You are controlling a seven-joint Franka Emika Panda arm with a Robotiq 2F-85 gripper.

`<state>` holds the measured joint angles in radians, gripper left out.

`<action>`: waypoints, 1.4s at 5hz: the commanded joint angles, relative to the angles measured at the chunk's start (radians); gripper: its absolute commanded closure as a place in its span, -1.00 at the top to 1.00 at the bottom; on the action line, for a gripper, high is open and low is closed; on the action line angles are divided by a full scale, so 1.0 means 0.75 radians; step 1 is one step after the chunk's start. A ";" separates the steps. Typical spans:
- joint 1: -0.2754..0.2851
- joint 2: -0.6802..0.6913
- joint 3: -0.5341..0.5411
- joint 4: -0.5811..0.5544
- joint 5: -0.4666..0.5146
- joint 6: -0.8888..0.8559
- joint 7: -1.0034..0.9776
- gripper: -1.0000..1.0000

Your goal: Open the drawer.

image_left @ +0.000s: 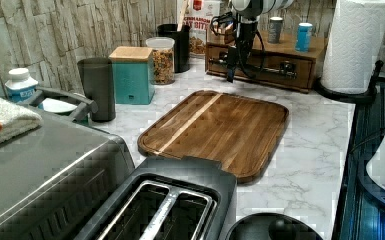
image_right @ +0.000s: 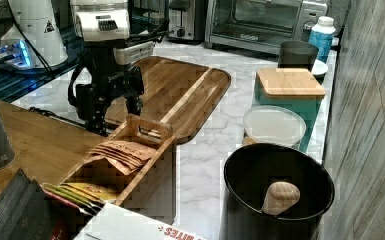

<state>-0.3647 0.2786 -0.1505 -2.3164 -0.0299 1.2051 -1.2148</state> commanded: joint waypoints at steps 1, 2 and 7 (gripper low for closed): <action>0.020 -0.001 0.047 0.074 0.021 -0.333 -0.047 1.00; 0.033 -0.026 0.115 0.048 0.087 -0.361 -0.096 1.00; 0.312 -0.198 0.440 -0.162 0.245 -0.342 0.238 1.00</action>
<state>-0.3083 0.1659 0.0414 -2.3789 0.0788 0.9766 -1.1182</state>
